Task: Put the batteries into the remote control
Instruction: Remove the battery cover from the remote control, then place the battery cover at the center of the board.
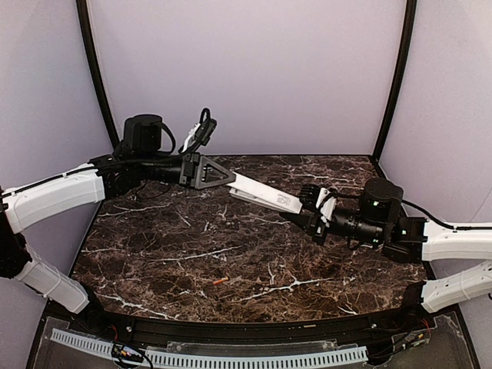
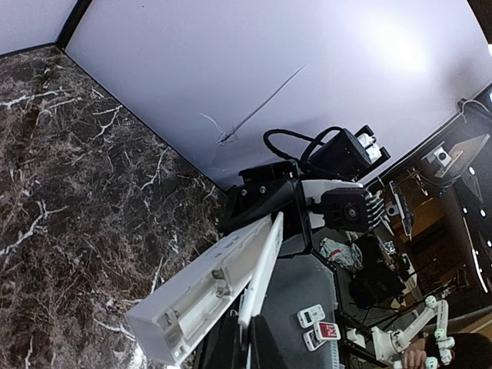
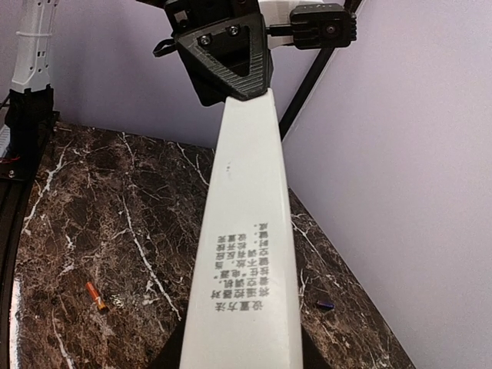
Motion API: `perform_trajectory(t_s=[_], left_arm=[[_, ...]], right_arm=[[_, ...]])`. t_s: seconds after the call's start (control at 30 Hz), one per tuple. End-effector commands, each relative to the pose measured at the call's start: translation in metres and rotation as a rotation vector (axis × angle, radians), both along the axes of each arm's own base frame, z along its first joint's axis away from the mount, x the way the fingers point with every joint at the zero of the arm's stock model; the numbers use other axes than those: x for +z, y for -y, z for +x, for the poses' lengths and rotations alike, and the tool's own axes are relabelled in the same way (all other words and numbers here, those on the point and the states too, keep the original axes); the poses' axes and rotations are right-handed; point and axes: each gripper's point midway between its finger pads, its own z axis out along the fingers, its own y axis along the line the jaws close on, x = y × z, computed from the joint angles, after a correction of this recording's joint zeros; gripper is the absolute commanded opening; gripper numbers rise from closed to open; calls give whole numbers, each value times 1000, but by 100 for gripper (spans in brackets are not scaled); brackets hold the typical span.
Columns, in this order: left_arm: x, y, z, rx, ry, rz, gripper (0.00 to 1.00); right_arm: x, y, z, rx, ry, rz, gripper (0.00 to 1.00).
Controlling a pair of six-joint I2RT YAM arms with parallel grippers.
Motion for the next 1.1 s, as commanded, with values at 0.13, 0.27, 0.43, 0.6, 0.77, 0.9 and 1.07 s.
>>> perform_trajectory(t_s=[0.13, 0.27, 0.43, 0.6, 0.77, 0.9, 1.07], left_arm=[[12, -4, -1, -13, 6, -59, 0], [25, -17, 2, -8, 2, -118, 0], [34, -32, 10, 24, -3, -159, 0], [34, -59, 35, 156, -19, -197, 1], [27, -85, 63, 313, -39, -217, 0], [-9, -117, 96, 532, -78, -146, 0], [-72, -165, 125, 806, -153, 5, 0]], right_arm=[[24, 9, -3, -22, 22, 76, 0], [19, 19, -5, -40, 16, 87, 0], [9, 25, -4, -66, -7, 76, 0], [-1, 27, 0, -95, -36, 57, 0], [-7, 26, 1, -101, -51, 44, 0], [-6, 26, 0, -94, -57, 49, 0], [-4, 27, -2, -89, -62, 50, 0]])
